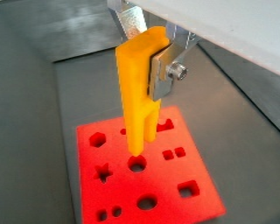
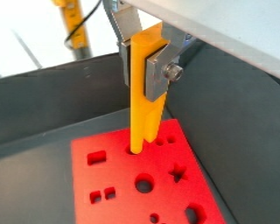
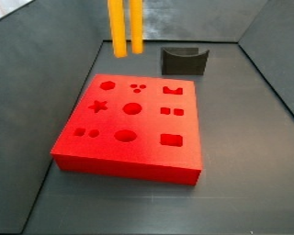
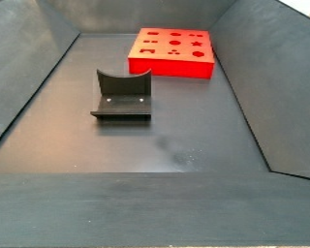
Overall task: Pick up the square-circle object. Move up. Place the square-circle object on the fixture. Regrasp the square-circle object. Rotate the square-circle object. Move to above the board. Insert the square-circle object.
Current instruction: Insert the square-circle object.
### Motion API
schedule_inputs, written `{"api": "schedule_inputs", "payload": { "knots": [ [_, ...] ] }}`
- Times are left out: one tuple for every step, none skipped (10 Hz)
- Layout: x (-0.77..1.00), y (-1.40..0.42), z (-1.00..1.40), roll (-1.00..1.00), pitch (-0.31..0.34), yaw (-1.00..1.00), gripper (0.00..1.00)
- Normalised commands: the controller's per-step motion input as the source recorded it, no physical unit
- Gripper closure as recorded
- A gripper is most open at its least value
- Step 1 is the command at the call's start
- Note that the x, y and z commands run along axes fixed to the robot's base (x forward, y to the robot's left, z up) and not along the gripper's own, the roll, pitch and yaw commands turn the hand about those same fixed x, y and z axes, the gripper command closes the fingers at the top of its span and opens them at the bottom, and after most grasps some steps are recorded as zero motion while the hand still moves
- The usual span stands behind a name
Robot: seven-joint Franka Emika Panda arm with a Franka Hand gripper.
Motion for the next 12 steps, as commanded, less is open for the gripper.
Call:
{"api": "schedule_inputs", "payload": {
  "knots": [
    [0.00,-0.08,-0.08,0.00,-0.001,-1.00,1.00],
    [0.00,-0.02,-0.17,-0.01,-0.029,-0.99,1.00],
    [-0.03,-0.01,-0.19,-0.02,-0.031,-0.96,1.00],
    [-0.09,-0.02,-0.20,-0.02,-0.041,-0.92,1.00],
    [-0.22,-0.12,-0.30,-0.06,-0.080,-0.77,1.00],
    [-0.34,-0.18,-0.39,-0.09,-0.116,-0.65,1.00],
    [-0.52,-0.25,-0.47,-0.10,-0.130,-0.48,1.00],
    [-0.68,-0.27,-0.54,-0.08,-0.101,-0.34,1.00],
    [-0.76,-0.23,-0.55,-0.03,-0.073,-0.21,1.00],
    [-0.61,-0.10,-0.60,0.00,-0.076,-0.06,1.00],
    [-0.42,0.00,-0.56,0.00,-0.023,-0.03,1.00],
    [-0.31,0.00,-0.51,0.00,-0.009,0.00,1.00]
  ]
}}
